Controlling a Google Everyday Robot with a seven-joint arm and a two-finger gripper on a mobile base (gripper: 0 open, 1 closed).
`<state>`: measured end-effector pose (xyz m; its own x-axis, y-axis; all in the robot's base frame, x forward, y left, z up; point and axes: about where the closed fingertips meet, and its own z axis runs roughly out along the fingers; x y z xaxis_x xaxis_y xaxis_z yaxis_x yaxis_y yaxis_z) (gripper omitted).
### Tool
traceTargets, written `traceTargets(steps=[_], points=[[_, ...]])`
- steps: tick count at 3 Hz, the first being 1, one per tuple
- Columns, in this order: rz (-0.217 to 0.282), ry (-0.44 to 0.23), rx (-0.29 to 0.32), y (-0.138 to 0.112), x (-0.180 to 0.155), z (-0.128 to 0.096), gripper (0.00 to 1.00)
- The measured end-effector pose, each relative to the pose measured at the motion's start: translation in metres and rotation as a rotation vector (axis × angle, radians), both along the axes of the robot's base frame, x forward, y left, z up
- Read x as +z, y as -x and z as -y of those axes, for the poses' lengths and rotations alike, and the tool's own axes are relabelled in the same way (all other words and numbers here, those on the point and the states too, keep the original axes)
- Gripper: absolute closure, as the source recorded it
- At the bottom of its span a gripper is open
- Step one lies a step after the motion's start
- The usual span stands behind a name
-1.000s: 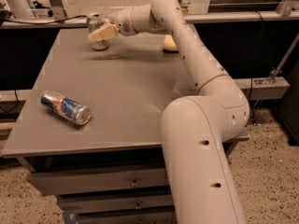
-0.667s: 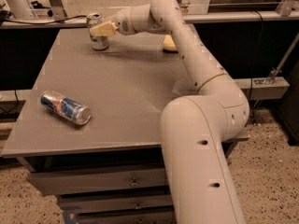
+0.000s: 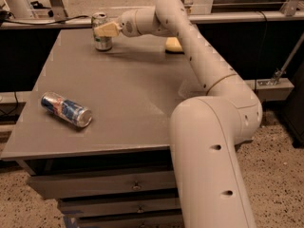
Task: Move 7up can near sponge
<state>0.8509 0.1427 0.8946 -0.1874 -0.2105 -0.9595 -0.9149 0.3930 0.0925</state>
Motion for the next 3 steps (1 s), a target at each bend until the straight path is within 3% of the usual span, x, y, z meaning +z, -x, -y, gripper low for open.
traceTargets(steps=[1,2,3], points=[[0.0,-0.026,-0.025,0.006,0.01,0.019,1.0],[0.049,-0.037,-0.083,0.01,0.035,0.058,1.0],[0.141,-0.041,-0.188,0.01,0.073,0.12,1.0]])
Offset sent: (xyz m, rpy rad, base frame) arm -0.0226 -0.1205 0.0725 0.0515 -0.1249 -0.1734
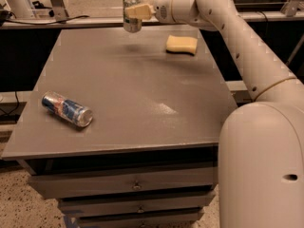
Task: Move 7up can near sponge
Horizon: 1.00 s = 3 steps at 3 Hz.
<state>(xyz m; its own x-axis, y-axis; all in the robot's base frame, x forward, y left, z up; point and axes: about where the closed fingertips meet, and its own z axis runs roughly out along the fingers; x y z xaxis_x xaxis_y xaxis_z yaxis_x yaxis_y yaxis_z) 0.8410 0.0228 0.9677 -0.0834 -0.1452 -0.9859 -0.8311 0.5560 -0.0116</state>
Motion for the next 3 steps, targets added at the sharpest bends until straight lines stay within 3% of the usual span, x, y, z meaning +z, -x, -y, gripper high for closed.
traceTargets(steps=[1,2,3], points=[[0.002,0.004,-0.003,-0.001,0.0,0.001,1.0],[0.015,0.026,-0.056,-0.018,-0.004,0.022,1.0],[0.058,0.063,-0.147,-0.04,0.003,0.057,1.0]])
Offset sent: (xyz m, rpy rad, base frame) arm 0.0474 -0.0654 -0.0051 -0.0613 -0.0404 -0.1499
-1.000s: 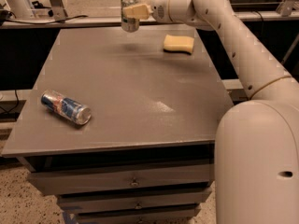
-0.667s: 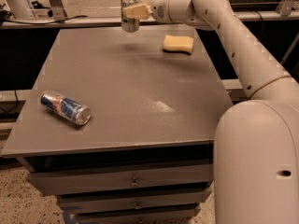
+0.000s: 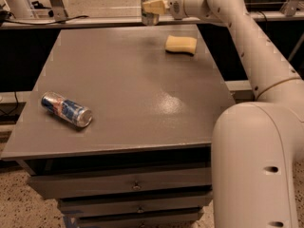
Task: Move 7up can near sponge
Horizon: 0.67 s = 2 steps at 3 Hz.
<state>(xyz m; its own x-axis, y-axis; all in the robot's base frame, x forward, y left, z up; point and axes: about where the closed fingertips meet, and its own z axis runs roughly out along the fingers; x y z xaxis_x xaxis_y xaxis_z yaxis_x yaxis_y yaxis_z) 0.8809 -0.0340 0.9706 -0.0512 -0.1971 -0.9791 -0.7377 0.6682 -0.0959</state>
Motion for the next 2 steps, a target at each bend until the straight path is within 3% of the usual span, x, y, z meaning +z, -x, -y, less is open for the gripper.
traceTargets(steps=[1,2], points=[[0.044,0.054,-0.066,-0.012,0.018,0.027,1.0],[0.035,0.108,-0.122,-0.011,0.026,0.053,1.0]])
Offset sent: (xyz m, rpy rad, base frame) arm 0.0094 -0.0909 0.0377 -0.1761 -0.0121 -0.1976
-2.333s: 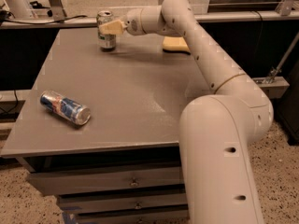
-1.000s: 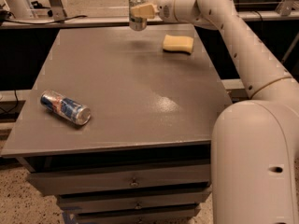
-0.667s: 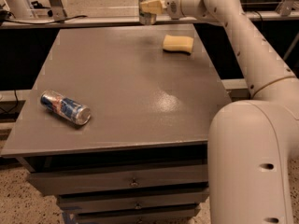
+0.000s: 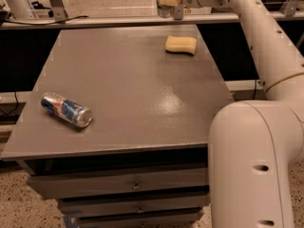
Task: Move 7up can near sponge
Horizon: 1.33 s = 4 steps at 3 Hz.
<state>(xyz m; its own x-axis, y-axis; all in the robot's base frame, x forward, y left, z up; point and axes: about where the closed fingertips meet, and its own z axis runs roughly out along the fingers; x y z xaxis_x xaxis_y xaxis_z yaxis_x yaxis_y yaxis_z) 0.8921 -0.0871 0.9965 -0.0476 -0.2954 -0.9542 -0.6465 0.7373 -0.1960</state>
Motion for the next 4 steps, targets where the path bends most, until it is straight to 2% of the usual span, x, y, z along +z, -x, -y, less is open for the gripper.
traceTargets(steps=[1,2,4], points=[[-0.031,0.002,-0.06,0.002,-0.007,0.026,1.0],[-0.043,-0.037,-0.104,0.0,-0.02,0.046,1.0],[-0.025,-0.098,-0.162,-0.018,-0.034,0.076,1.0]])
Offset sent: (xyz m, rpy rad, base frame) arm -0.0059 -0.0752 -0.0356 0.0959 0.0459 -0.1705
